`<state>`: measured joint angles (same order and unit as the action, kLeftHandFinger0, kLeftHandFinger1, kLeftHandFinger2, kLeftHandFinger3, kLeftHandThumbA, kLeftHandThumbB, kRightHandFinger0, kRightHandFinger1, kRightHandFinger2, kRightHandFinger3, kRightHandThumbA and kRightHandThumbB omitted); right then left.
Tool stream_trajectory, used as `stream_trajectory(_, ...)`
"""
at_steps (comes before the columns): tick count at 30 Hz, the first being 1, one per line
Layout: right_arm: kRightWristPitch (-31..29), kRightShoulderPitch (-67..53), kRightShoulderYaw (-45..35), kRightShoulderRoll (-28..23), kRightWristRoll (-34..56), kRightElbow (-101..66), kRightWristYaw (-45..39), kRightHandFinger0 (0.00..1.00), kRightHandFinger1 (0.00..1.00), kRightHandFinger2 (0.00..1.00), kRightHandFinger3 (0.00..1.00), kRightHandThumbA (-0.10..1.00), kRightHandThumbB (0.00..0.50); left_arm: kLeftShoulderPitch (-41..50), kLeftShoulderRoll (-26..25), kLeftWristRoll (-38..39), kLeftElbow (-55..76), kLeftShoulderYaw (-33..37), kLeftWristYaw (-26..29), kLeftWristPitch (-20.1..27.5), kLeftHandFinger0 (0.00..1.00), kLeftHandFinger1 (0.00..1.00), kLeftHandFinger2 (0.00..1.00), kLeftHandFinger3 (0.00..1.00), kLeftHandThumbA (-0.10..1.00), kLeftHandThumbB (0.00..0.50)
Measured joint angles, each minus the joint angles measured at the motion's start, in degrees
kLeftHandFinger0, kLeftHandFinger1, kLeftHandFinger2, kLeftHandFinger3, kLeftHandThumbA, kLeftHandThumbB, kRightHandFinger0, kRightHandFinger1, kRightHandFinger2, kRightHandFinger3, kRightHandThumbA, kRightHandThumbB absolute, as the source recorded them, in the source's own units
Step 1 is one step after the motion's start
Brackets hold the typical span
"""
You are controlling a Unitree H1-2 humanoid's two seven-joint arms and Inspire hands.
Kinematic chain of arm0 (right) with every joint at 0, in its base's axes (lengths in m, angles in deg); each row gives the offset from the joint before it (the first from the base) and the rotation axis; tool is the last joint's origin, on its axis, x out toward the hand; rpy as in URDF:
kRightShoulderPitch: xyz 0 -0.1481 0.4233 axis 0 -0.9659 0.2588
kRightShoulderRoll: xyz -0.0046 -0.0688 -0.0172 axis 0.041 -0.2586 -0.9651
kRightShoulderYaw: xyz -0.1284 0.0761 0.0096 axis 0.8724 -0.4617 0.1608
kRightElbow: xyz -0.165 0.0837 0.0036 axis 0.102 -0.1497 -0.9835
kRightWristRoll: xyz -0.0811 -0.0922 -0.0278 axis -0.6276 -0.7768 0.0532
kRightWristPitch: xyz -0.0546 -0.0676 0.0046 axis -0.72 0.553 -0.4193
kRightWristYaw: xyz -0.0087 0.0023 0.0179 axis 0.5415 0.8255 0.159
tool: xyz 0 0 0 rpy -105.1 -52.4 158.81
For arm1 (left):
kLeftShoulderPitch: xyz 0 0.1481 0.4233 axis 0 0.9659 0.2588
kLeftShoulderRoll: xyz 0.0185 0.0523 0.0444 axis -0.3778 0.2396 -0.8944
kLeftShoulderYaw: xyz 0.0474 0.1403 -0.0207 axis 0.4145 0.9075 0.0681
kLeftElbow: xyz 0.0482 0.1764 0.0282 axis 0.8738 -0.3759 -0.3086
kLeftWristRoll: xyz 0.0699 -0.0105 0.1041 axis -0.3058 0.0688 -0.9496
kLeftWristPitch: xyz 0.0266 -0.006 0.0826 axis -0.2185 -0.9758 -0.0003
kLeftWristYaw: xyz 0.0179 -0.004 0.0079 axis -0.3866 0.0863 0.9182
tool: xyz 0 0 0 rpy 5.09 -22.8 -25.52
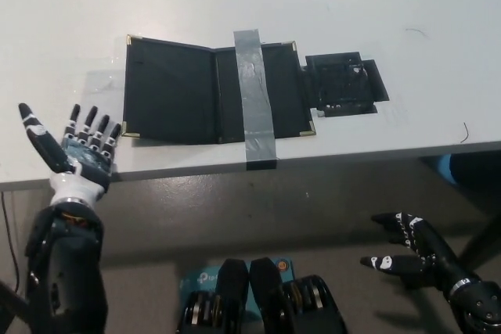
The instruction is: The robot uses its left hand to push the cover of the diary kept in the middle of the desk towards the right to close it
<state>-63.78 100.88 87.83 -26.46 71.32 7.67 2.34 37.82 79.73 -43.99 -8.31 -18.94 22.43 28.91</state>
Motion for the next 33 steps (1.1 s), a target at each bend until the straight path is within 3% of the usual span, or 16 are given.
stream_trajectory(4, 0.0, 0.0, 0.2, -0.1, -0.1, 0.0, -0.1, 0.84, 0.9, 0.85, 0.73, 1.0, 0.48, 0.0, 0.7, -0.3, -0.1, 0.8, 0.0, 0.5, 1.0, 1.0, 1.0, 1.0, 1.0, 0.235)
stream_trajectory(13, 0.0, 0.7, 0.9, -0.1, -0.5, 0.0, -0.2, 0.85, 0.9, 0.85, 0.74, 1.0, 0.475, -0.9, 3.1, -0.5, -1.7, 1.7, 0.1, 2.3, 1.0, 1.0, 1.0, 1.0, 1.0, 0.29)
stream_trajectory(22, 0.0, 1.7, 0.9, -0.4, -0.6, -0.2, -0.4, 0.85, 0.91, 0.86, 0.78, 1.0, 0.463, -1.3, 7.9, 1.1, -2.2, 0.8, 0.4, 4.2, 1.0, 1.0, 1.0, 1.0, 1.0, 0.27)
stream_trajectory(26, 0.0, 1.8, 1.0, -0.5, -0.6, -0.1, -0.5, 0.85, 0.9, 0.85, 0.78, 1.0, 0.47, -1.7, 9.9, 1.9, -2.2, 0.3, 0.9, 4.7, 1.0, 1.0, 1.0, 1.0, 1.0, 0.293)
stream_trajectory(30, 0.0, 1.9, 1.1, -0.5, -0.7, -0.2, -0.7, 0.86, 0.9, 0.85, 0.78, 1.0, 0.472, -2.4, 12.8, 2.8, -2.9, 0.4, 1.3, 4.8, 1.0, 1.0, 1.0, 1.0, 1.0, 0.271)
stream_trajectory(33, 0.0, 1.9, 1.1, -0.7, -0.6, -0.2, -0.9, 0.85, 0.89, 0.84, 0.77, 1.0, 0.48, -3.0, 13.8, 2.6, -3.1, 1.0, 1.8, 4.9, 1.0, 1.0, 1.0, 1.0, 1.0, 0.287)
